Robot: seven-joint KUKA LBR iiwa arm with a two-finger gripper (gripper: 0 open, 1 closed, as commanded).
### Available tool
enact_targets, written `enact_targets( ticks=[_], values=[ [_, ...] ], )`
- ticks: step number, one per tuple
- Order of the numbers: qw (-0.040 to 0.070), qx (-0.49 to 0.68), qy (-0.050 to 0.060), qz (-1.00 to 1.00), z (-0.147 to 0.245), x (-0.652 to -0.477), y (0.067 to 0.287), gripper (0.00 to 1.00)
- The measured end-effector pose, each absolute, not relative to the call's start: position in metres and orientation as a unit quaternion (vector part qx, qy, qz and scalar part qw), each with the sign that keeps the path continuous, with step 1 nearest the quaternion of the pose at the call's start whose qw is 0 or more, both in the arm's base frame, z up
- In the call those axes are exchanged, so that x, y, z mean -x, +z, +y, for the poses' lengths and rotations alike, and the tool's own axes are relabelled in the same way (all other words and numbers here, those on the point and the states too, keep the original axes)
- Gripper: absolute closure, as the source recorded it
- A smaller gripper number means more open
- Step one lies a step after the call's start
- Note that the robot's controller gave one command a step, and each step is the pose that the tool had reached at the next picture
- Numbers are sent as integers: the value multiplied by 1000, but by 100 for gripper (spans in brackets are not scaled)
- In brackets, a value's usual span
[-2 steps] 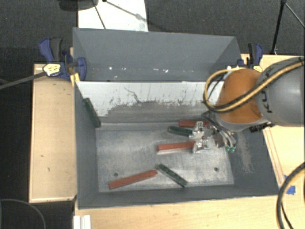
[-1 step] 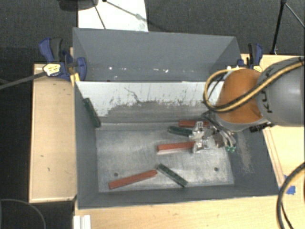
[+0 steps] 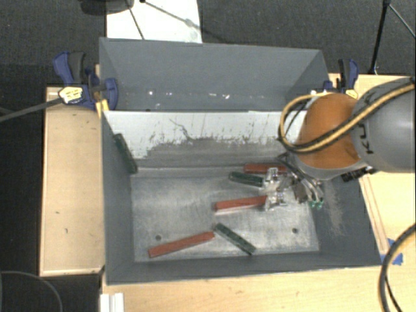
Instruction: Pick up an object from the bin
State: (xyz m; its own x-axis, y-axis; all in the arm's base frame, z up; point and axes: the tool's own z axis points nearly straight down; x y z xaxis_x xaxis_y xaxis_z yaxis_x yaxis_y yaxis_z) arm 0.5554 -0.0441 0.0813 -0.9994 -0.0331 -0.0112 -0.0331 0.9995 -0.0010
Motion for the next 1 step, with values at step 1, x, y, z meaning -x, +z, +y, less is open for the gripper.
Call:
enact_targets(
  ticks=[1],
  values=[
    [3,52,-1,999,-47,-548,117,100]
  ],
)
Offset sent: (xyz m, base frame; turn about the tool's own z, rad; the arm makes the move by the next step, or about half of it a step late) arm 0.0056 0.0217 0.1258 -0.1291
